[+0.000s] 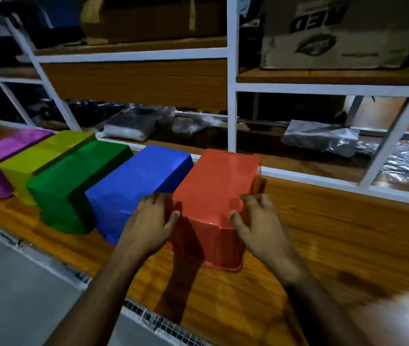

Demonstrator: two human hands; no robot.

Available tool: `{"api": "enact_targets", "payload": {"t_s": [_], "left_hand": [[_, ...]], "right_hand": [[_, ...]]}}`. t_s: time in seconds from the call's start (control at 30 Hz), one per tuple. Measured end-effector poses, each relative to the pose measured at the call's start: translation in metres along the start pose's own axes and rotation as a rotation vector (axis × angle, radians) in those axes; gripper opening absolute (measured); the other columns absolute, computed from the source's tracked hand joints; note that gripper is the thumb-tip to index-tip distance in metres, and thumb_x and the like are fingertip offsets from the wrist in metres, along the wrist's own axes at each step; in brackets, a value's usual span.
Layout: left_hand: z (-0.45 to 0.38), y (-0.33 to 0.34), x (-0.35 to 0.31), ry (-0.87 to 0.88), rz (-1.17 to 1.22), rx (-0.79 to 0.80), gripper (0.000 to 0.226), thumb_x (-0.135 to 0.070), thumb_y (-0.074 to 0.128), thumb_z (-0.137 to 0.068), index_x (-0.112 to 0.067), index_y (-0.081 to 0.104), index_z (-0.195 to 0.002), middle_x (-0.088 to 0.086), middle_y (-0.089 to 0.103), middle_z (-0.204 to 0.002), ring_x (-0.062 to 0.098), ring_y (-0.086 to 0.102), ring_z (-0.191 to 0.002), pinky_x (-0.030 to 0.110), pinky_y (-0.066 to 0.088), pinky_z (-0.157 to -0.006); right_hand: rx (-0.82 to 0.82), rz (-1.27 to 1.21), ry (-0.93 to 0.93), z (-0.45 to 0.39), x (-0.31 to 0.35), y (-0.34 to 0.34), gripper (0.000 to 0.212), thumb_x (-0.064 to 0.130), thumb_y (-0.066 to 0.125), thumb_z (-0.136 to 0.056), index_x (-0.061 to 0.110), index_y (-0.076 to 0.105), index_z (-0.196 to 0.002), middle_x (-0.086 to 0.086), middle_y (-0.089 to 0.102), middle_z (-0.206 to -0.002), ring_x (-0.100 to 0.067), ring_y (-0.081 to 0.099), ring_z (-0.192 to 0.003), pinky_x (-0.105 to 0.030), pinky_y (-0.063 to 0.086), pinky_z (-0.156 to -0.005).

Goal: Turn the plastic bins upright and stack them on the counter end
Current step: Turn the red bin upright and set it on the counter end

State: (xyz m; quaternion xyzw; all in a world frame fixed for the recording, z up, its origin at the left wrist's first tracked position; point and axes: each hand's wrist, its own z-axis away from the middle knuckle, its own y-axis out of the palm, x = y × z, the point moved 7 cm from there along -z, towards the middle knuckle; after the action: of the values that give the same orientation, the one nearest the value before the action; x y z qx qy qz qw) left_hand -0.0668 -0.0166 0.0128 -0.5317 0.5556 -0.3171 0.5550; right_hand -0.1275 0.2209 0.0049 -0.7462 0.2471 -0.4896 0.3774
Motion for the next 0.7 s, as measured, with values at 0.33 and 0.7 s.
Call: {"api": "enact_targets", "payload": {"t_s": [0.33, 0.7], "left_hand": [[-0.07, 0.028, 0.031, -0.079, 0.35, 0.135, 0.052, -0.036, 0.056, -0.092, -0.008, 0.049, -0.136, 0.015, 0.06, -0.129, 0.029, 0.057, -0.115, 0.031, 0.042, -0.086], [-0.089, 0.055, 0.03, -0.18, 0.839, 0.215, 0.03, -0.036, 0.05, -0.096, -0.029, 0.06, -0.123, -0.01, 0.066, -0.108, 0.013, 0.063, -0.101, 0.033, 0.047, -0.084]], "right_hand": [[0.091, -0.072, 0.226, -0.033, -0.017, 0.037, 0.066, 0.057, 0.048, -0.09, 0.028, 0.026, -0.145, -0.009, 0.032, -0.138, -0.032, 0.051, -0.121, -0.05, 0.05, -0.099], [-0.038, -0.107, 0.292, -0.03, -0.01, 0.045, 0.072, 0.05, 0.043, -0.082, 0.022, 0.033, -0.148, -0.005, 0.036, -0.129, -0.021, 0.055, -0.094, -0.028, 0.039, -0.078]]}}
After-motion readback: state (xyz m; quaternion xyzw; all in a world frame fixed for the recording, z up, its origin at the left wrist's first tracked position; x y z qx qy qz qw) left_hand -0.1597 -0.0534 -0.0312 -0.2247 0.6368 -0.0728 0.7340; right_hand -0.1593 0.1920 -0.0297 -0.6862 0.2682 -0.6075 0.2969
